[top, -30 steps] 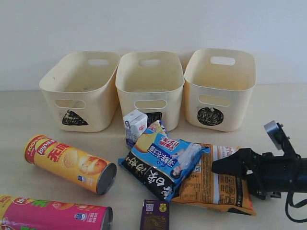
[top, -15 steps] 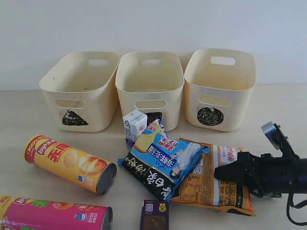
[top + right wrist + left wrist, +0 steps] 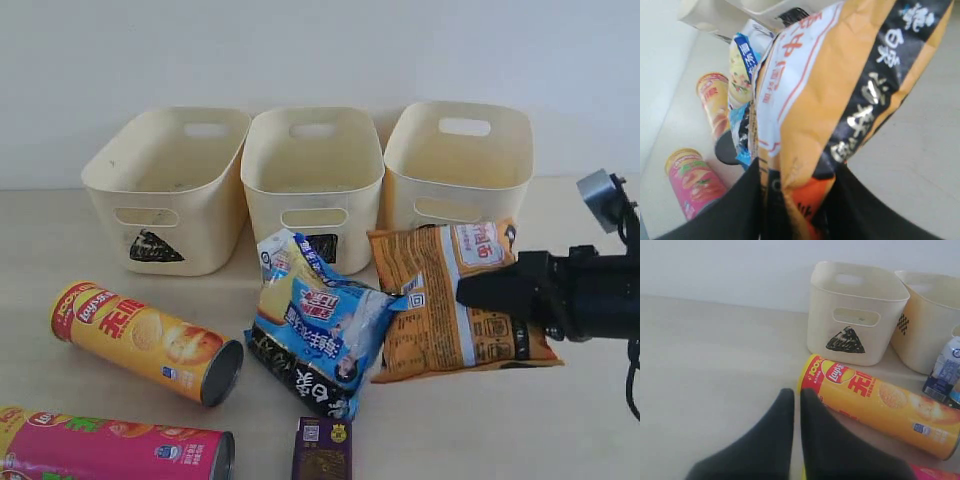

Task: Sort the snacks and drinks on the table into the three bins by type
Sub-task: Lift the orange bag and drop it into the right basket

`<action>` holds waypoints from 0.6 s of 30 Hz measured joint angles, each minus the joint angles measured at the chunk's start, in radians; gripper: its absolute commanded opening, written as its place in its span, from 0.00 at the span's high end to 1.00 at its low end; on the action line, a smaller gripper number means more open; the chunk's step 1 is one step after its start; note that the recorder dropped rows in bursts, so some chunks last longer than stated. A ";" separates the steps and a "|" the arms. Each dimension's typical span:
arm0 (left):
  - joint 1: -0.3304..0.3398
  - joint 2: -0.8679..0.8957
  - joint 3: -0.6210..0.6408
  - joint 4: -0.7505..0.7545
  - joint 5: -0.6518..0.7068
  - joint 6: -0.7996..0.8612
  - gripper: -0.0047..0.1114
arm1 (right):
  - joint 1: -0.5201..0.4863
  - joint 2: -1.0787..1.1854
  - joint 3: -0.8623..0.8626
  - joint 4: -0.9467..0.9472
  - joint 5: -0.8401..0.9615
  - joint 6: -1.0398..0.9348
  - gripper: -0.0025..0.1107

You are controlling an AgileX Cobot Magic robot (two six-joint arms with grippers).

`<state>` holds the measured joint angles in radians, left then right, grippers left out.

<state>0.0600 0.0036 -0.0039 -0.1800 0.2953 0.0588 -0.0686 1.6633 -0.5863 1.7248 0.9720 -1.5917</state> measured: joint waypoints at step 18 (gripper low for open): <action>0.000 0.000 0.000 0.000 0.000 0.000 0.93 | 0.000 -0.374 -0.118 0.003 -0.174 0.069 0.98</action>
<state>0.0600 0.0036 -0.0039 -0.1800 0.2953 0.0588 -0.0686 1.2890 -0.7039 1.7274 0.7978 -1.5222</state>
